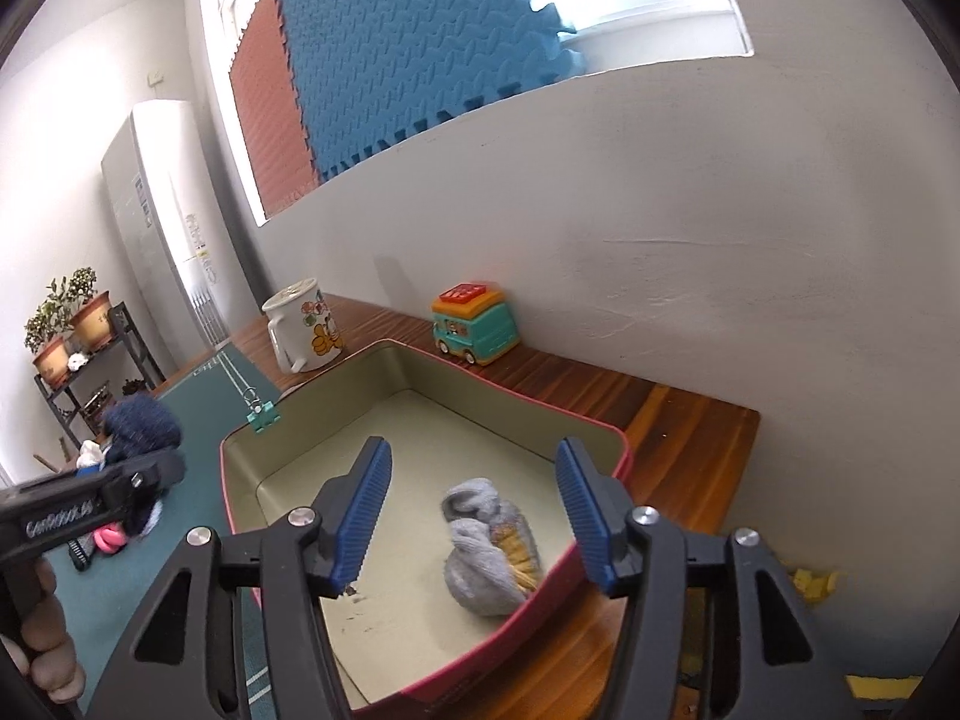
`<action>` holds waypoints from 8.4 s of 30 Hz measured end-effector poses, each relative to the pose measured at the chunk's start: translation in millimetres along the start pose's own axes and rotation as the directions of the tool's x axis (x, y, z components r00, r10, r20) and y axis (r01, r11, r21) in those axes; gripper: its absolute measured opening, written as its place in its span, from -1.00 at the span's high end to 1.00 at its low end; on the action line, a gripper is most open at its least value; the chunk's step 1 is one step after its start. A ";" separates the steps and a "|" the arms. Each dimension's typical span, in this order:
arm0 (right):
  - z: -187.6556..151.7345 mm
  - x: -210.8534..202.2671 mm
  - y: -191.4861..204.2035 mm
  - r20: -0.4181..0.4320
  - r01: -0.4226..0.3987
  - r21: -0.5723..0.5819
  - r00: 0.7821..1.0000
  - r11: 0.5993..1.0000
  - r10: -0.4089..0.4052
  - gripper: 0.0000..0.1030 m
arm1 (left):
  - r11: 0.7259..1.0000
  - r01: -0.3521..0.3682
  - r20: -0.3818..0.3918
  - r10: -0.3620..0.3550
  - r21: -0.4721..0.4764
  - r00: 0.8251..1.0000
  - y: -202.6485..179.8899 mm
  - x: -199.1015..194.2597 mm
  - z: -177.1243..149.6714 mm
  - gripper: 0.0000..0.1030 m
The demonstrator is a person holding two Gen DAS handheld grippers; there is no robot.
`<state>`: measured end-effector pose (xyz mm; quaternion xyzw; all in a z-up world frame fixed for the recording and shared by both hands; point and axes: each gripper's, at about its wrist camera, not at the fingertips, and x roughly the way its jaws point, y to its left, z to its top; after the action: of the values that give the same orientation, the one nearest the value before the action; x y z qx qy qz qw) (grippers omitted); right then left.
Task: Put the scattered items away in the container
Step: 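Carry the grey sock into the red tin and open the right gripper while the left carries the navy sock, then lower the navy sock into the red tin and open the left gripper, then move both open grippers back over the remaining items on the table, then grasp the grey black-toed sock with the left gripper while the right grasps the pink knotted foam, then carry the pink knot and grey sock into the red tin and open both grippers, then move both open grippers back toward the orange cube and grey sock, then grasp the large orange cube with the left gripper while the right grasps the grey sock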
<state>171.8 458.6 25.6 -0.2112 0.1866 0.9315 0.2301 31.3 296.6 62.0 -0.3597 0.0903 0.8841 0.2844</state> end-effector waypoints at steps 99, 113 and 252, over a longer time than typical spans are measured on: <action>-88.9 154.5 361.0 -0.558 -0.572 -0.240 0.743 0.785 0.371 0.42 | 0.945 -0.160 -0.043 0.154 -0.285 0.987 320.8 -37.0 -68.7 0.30; -70.0 103.5 331.1 -0.413 -0.516 -0.291 0.827 0.806 0.380 0.68 | 0.951 -0.156 -0.045 0.150 -0.268 0.988 304.8 -32.3 -72.0 0.30; -80.0 104.4 290.1 -0.407 -0.431 -0.233 0.857 0.872 0.316 -0.47 | 0.919 -0.296 -0.074 0.286 -0.262 0.955 393.0 25.7 -86.2 -0.13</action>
<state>-34.9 220.3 -19.0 -0.3692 0.1115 0.9221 -0.0320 -156.3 -46.6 -35.9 -0.3927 0.0262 0.9142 0.0966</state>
